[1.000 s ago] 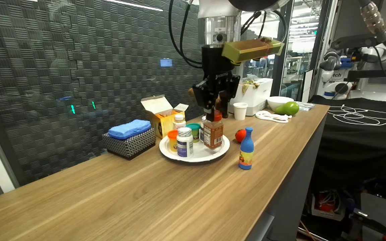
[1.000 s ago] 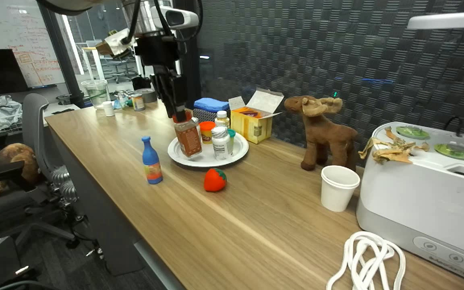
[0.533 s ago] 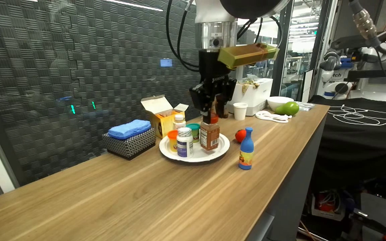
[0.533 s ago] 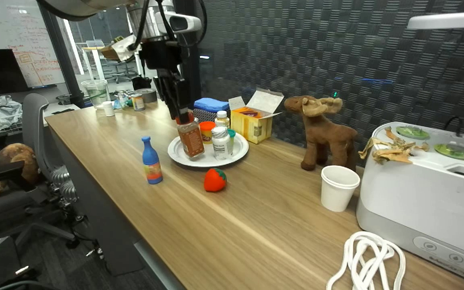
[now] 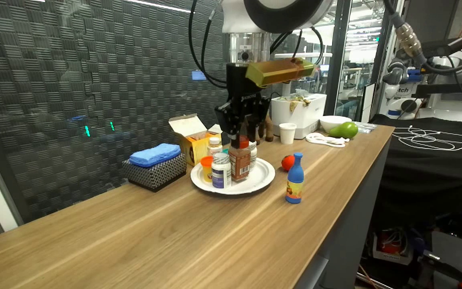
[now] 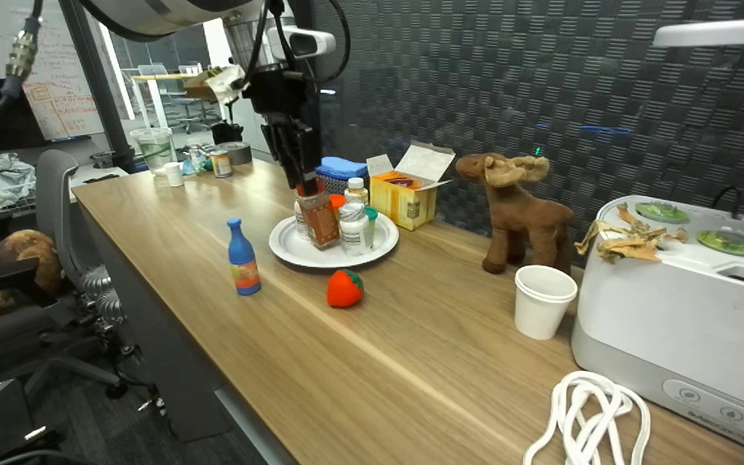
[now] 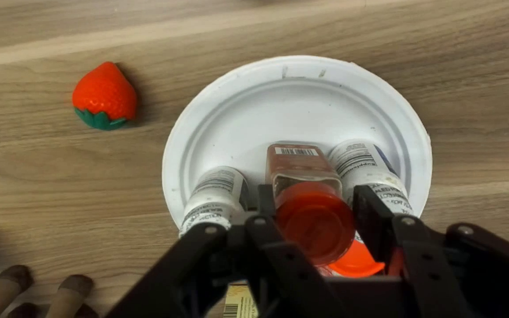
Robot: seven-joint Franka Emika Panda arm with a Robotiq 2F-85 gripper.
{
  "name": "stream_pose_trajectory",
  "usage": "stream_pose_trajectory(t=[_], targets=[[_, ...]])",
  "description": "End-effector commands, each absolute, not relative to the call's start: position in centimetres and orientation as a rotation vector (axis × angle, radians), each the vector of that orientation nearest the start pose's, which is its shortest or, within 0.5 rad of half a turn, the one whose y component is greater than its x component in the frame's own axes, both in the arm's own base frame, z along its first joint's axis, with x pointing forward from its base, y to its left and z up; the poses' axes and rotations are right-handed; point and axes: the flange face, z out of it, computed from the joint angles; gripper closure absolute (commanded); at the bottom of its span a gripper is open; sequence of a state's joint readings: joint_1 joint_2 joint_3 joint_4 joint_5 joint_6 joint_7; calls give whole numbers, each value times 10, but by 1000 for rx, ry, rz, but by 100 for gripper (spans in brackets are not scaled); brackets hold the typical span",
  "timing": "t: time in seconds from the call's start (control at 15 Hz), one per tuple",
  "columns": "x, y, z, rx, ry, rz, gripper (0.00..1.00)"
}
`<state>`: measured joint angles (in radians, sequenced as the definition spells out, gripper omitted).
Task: Place the containers and strawberry plush toy on the white plate
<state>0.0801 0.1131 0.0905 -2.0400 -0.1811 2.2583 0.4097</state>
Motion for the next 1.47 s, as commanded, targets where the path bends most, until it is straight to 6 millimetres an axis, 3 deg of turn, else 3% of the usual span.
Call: stream_pose_trajectory(t=[0.0,0.53,1.0,1.13,1.27,1.4], targets=[[594,93,403,-3228,203,-278,77],[619,83,404,-3222,234,-322,77],[625,97,405,-3201,205,-332,77],[621,100,404,-3207,194,-323,27],[617,103,407,-3209,186,-328,22],[613,106,414,-3217,177,-350,7]])
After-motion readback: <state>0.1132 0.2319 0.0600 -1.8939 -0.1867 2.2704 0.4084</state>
